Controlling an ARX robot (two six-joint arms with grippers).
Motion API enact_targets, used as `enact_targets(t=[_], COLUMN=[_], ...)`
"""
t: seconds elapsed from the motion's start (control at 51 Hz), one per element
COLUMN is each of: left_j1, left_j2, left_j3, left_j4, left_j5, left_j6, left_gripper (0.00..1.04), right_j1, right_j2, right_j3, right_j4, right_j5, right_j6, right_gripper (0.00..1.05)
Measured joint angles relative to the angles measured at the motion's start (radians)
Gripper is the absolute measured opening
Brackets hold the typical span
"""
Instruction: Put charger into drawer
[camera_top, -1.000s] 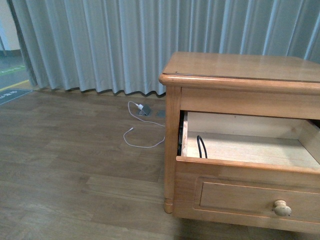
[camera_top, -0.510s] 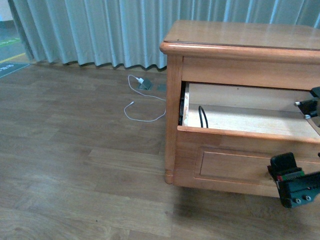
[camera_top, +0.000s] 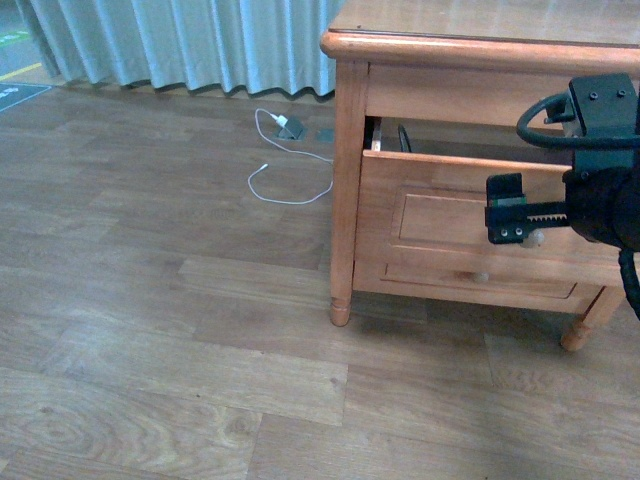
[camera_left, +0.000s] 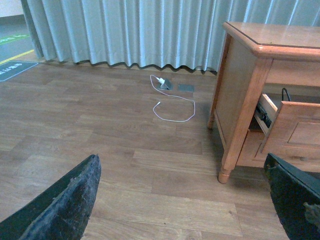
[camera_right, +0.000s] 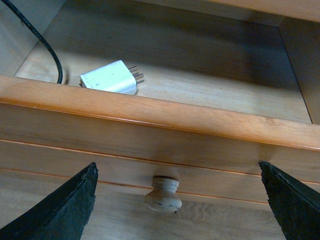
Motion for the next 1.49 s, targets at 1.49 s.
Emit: enact_targets(t=[1.49], left_j1=[0.000], left_j2=[-0.002], left_j3=[0.000], left_j4=[0.000], left_j5=[0.000], left_j6=[0.000], left_gripper=[0.99], right_j1=[-0.068], right_j2=[-0.180], right_j3=[-0.038], right_j4=[-0.140], right_j5=[-0.111], right_j6=[0.100], right_gripper=[0.97])
